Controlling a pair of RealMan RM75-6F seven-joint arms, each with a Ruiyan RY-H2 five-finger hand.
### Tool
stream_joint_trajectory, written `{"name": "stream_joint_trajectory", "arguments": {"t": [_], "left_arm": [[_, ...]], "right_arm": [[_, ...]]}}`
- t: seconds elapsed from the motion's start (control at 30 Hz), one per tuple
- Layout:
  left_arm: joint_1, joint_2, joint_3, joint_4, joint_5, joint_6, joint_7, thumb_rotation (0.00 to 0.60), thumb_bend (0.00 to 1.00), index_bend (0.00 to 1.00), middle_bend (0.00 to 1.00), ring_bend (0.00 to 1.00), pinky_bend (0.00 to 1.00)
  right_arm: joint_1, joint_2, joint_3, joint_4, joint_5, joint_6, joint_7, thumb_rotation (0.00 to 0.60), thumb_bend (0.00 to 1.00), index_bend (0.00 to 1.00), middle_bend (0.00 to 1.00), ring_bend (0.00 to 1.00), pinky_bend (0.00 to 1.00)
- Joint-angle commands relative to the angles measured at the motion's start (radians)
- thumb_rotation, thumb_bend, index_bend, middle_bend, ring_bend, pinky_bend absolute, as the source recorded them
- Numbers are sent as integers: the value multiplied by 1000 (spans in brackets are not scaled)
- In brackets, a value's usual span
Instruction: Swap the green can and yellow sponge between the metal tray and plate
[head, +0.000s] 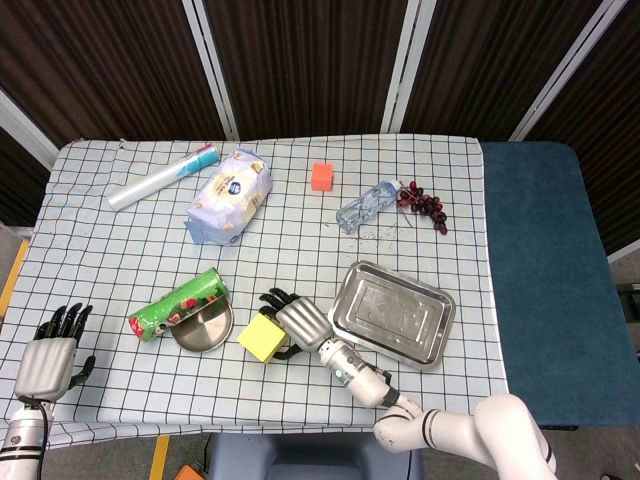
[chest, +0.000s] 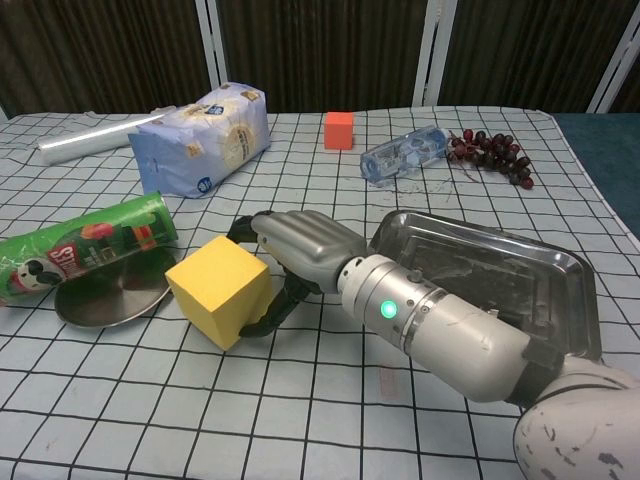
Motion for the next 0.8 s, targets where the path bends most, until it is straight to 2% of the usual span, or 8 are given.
{"name": "stream_joint_trajectory", "arguments": {"t": [0.03, 0.23, 0.43, 0.57, 0.67, 0.8], "left_arm": [[0, 0, 0, 0, 0, 0, 0, 600, 382, 42, 61, 2, 229], [1, 1, -1, 1, 0, 0, -2, 600, 382, 41, 61, 3, 231], [5, 4, -9, -2, -5, 13, -1, 600, 381, 41, 62, 2, 231], [12, 8, -17, -10, -11, 30, 4, 600, 381, 42, 62, 3, 232], [16, 11, -21, -17, -15, 38, 7, 600, 381, 42, 62, 2, 233], [16, 11, -22, -21, -19, 37, 13, 600, 380, 43, 62, 3, 233]], "right_arm": [[-5, 4, -2, -6, -4, 9, -5, 600, 63, 792, 258, 207, 478], [-46, 79, -15, -86, -10, 60, -84, 600, 64, 794, 258, 207, 478], [-144, 282, -37, -322, 13, 135, -221, 600, 64, 759, 258, 207, 478], [-229, 451, -75, -488, 1, 215, -276, 600, 63, 736, 258, 207, 478], [-294, 551, -117, -551, -20, 277, -277, 600, 63, 717, 258, 207, 478], [-370, 642, -159, -563, -35, 344, -242, 600, 63, 663, 258, 207, 461]]}}
